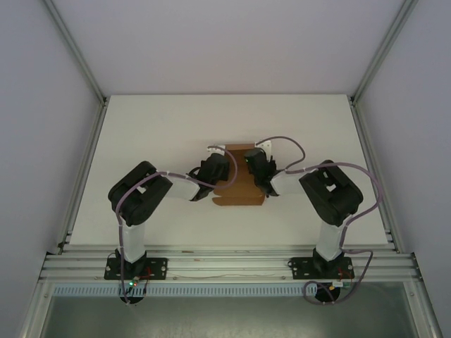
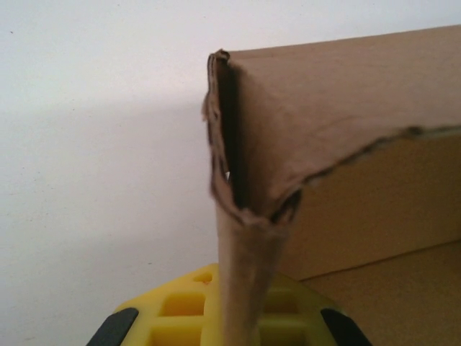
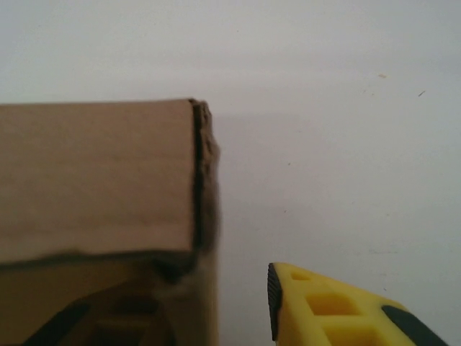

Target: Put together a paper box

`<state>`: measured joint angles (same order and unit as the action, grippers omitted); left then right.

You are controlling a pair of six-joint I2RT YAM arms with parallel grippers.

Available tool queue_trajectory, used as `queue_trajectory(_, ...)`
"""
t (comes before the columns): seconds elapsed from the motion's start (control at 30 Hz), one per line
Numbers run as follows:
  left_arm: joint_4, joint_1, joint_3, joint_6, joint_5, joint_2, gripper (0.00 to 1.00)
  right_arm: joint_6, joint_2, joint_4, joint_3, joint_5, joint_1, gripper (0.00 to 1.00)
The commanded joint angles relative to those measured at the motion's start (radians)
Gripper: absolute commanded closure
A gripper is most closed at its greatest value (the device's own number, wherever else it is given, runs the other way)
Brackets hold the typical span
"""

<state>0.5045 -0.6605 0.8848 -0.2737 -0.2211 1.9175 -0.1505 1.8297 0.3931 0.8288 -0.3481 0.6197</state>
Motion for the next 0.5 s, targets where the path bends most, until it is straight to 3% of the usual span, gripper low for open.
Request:
queue_trajectory(0.0,-0.034,-0.006,0.012,-0.009,0.027,0.011,1.0,0.037,-0.068,0.098,-0.034,0.151,-0.001,0.57)
queue_trajectory(0.1,-0.069,-0.005,0.031,-0.012,0.024,0.005,1.0,0.04,-0.135,0.094,-0.068,0.211,-0.004,0.36)
queue_trajectory(0.23,-0.083,-0.005,0.038,-0.015,0.034,-0.028,1.0,0.023,-0.243,0.037,-0.102,0.286,-0.004,0.16)
queue_trajectory(0.3,-0.119,-0.003,0.053,-0.006,0.04,-0.049,1.0,-0.007,-0.309,0.028,-0.133,0.279,-0.004,0.0)
queue_trajectory(0.47,-0.245,0.006,0.098,0.066,0.081,-0.109,1.0,-0.086,-0.511,-0.142,-0.164,0.2,-0.005,0.0)
